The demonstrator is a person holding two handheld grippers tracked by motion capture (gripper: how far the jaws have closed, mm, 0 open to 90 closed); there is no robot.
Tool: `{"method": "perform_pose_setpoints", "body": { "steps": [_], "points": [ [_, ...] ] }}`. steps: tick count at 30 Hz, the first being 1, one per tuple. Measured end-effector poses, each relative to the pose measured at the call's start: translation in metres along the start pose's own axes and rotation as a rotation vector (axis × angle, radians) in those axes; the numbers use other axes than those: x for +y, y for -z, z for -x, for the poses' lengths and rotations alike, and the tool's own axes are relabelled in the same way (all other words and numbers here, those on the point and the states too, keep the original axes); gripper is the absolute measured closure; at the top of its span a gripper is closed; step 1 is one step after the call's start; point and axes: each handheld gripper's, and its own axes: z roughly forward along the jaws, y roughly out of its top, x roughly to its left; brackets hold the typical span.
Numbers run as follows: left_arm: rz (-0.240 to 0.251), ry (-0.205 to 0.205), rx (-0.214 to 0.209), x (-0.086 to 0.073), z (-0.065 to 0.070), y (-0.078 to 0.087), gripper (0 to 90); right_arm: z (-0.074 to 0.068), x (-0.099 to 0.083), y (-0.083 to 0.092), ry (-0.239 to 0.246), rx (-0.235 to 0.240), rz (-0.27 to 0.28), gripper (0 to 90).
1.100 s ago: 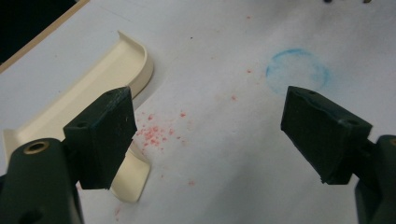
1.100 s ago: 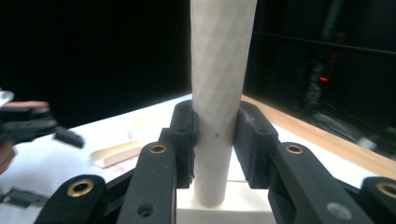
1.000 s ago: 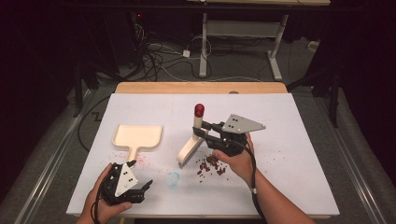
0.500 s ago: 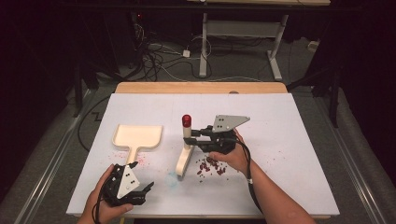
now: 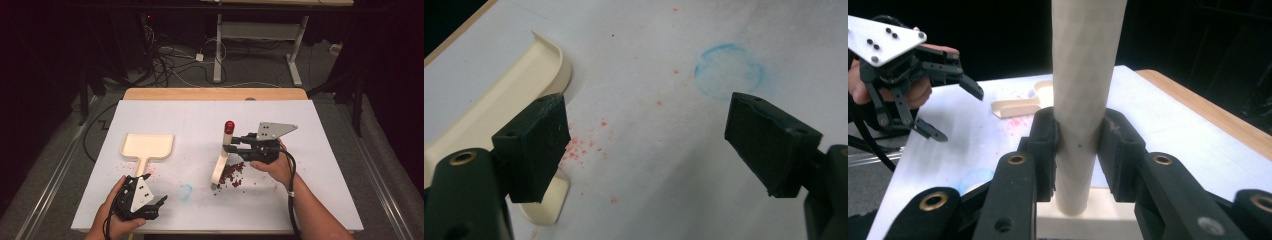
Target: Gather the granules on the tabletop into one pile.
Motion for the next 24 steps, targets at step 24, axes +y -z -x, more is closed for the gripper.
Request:
{"method": "perform_pose_setpoints", "body": {
  "steps": [24],
  "points": [
    [0.002,-0.01,0.0,0.001,0.0,0.0,17.4,-0.055,0.027,0.071,-0.018,-0.285,0.07,70.3]
  ]
}}
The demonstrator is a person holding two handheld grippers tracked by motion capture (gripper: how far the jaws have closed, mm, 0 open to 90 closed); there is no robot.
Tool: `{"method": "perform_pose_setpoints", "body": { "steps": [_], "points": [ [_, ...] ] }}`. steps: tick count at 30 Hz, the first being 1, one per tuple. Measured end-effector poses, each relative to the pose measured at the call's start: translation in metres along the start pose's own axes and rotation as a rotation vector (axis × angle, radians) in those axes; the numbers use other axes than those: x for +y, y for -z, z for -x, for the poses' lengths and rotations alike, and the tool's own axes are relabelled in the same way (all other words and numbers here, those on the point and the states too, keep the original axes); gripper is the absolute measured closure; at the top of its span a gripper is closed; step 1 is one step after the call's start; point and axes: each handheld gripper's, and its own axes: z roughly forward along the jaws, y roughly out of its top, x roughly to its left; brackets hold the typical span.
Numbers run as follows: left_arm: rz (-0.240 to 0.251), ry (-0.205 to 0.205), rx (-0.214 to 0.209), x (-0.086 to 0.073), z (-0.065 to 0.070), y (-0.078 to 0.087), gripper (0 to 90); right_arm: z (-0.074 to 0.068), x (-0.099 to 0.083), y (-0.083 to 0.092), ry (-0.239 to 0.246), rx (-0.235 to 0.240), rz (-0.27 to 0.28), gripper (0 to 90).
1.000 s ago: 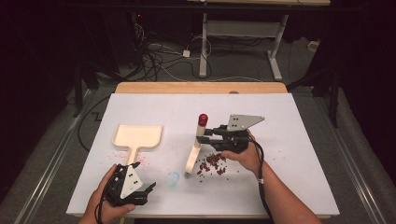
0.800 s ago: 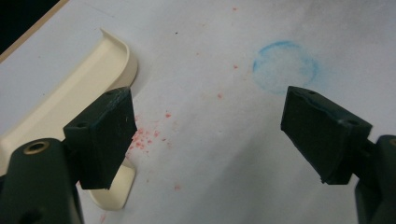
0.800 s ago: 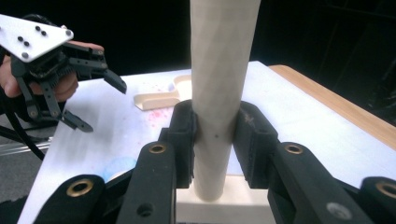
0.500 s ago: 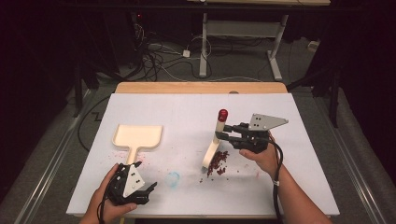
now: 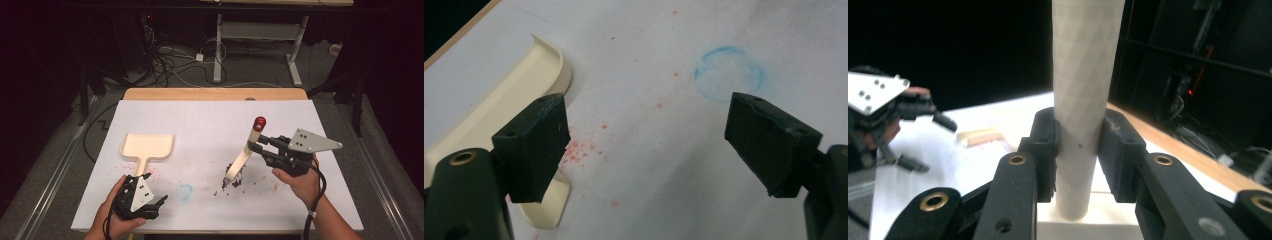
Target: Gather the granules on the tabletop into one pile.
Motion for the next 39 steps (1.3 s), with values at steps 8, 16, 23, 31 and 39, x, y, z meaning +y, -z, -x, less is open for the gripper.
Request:
{"method": "perform_pose_setpoints", "body": {
  "steps": [8,16,23,31,39],
  "points": [
    [0.0,-0.006,-0.003,0.001,0.002,-0.001,17.4,-0.018,-0.018,0.032,-0.042,-0.045,-0.1,70.3],
    [-0.002,-0.022,-0.014,0.003,0.003,-0.001,17.3,-0.021,-0.042,0.036,-0.082,-0.059,-0.174,70.3],
    [0.001,-0.024,-0.012,0.004,0.003,-0.002,17.3,-0.012,-0.046,0.016,-0.097,-0.091,-0.129,70.5],
    [0.008,-0.009,-0.013,0.002,0.001,-0.002,17.2,-0.006,-0.045,-0.02,-0.108,-0.126,-0.107,70.5],
    [0.012,0.001,-0.009,0.001,0.002,0.0,17.2,0.005,-0.042,-0.032,-0.149,-0.211,-0.073,70.4]
  ]
}}
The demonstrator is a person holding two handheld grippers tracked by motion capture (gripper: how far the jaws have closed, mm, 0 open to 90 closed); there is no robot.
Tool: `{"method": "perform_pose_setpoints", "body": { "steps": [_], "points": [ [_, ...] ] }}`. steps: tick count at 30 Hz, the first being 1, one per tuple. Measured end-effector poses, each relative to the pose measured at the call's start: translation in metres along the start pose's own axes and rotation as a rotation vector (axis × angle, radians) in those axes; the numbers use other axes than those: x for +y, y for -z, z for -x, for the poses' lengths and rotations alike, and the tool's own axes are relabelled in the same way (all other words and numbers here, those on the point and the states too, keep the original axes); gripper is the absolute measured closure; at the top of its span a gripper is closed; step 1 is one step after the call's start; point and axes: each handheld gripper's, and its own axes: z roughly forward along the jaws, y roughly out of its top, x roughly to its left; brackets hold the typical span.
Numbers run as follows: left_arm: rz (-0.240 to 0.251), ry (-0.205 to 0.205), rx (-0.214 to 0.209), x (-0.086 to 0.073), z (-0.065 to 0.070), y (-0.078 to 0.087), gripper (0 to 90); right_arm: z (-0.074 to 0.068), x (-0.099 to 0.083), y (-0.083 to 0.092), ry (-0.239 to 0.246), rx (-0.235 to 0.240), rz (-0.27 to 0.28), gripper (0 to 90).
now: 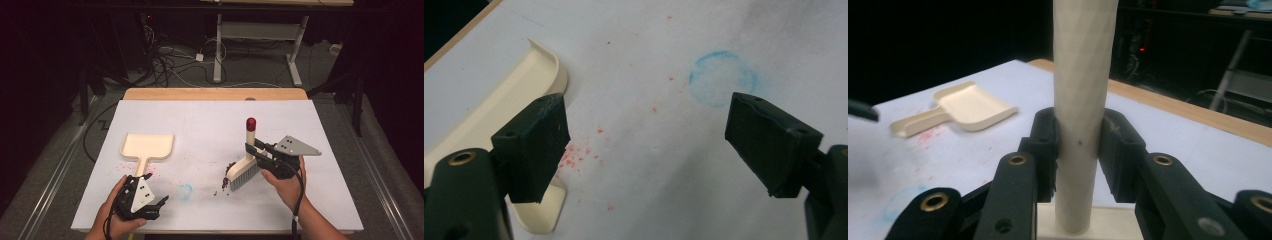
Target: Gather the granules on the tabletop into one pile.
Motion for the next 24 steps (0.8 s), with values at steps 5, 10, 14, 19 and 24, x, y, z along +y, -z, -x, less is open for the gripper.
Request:
{"method": "perform_pose_setpoints", "body": {
  "steps": [5,10,14,19,24],
  "points": [
    [0.001,0.006,0.005,0.0,-0.001,0.0,17.1,0.007,0.001,0.008,-0.072,-0.033,0.022,70.4],
    [-0.002,-0.001,0.007,0.001,0.0,0.001,17.1,-0.008,0.008,0.026,-0.081,-0.015,0.054,70.4],
    [0.003,0.004,0.011,0.001,-0.002,0.002,17.1,-0.037,0.01,0.042,-0.055,0.003,0.031,70.4],
    [0.008,0.005,0.013,0.001,-0.002,0.003,17.1,-0.071,0.0,0.047,-0.08,0.013,-0.004,70.4],
    [0.004,-0.006,0.005,0.002,-0.001,0.001,17.2,-0.088,-0.006,0.03,-0.106,-0.014,-0.01,70.2]
  ]
}}
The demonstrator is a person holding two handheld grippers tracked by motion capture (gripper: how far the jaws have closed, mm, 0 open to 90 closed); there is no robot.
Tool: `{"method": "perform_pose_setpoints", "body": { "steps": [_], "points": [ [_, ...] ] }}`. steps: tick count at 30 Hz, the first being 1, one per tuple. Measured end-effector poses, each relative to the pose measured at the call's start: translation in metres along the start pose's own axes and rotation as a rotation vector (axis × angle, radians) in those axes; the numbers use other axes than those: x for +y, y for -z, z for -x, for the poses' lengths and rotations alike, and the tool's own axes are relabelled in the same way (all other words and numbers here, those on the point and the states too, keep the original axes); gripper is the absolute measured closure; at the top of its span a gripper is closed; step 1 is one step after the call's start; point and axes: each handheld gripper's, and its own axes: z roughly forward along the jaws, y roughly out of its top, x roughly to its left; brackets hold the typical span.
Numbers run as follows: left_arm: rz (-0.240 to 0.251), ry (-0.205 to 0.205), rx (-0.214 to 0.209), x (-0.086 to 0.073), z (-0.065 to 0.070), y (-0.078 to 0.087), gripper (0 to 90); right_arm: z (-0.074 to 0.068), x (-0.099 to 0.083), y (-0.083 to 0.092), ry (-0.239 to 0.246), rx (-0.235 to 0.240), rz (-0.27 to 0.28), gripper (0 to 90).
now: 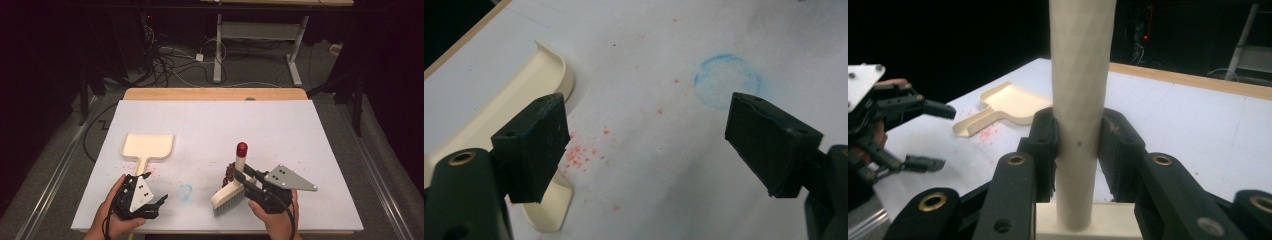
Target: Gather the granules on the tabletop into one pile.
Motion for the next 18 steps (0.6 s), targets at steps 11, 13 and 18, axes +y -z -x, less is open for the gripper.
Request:
{"method": "perform_pose_setpoints", "body": {
  "steps": [11,13,18],
  "points": [
    [-0.006,-0.003,-0.012,-0.001,0.0,-0.002,17.2,0.013,0.002,-0.033,0.017,-0.197,0.079,70.4],
    [-0.009,-0.007,-0.013,-0.001,0.0,-0.002,17.2,0.019,0.005,-0.034,0.021,-0.242,0.097,70.5],
    [-0.013,-0.012,-0.017,-0.001,0.002,-0.003,17.2,0.036,0.011,-0.033,-0.013,-0.286,0.108,70.4]
  ]
}}
